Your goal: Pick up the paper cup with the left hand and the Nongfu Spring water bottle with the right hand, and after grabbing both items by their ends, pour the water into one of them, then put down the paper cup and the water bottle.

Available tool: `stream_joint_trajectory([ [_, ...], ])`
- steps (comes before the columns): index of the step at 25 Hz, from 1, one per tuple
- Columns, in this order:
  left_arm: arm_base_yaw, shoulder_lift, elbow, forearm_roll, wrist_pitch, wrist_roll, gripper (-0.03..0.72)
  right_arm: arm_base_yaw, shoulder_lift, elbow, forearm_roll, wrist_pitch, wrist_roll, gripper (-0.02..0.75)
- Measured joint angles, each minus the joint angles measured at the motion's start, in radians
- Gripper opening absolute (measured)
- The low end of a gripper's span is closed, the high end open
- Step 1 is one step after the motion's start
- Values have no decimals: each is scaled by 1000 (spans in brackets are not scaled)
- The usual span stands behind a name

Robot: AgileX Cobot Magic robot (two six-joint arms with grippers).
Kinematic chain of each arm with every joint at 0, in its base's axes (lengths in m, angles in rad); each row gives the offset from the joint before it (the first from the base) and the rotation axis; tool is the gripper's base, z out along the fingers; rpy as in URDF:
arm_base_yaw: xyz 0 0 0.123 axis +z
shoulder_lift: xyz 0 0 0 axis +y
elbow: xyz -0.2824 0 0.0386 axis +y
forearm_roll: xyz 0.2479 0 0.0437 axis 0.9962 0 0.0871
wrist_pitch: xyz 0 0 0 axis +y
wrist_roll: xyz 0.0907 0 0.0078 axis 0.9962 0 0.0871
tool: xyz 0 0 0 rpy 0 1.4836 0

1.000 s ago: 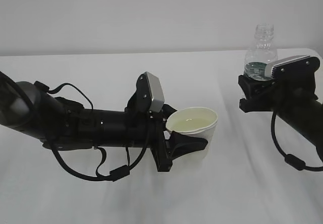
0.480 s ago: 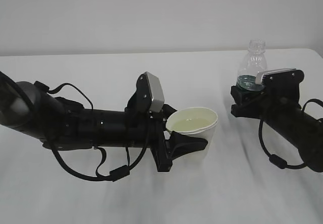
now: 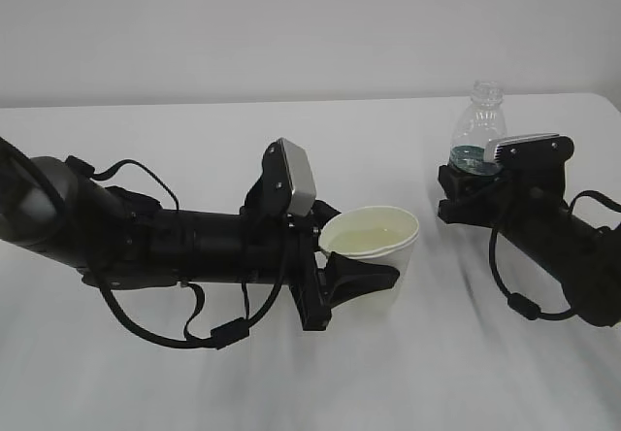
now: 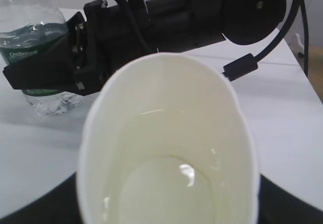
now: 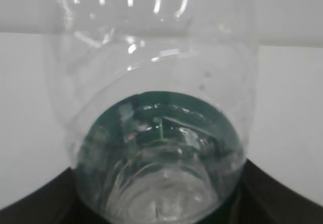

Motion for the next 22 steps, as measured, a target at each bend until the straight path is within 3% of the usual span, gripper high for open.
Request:
stream_joint_trajectory([
  [22, 0, 0, 0, 0, 1, 0, 403, 0, 55, -60, 0, -19, 1, 447],
])
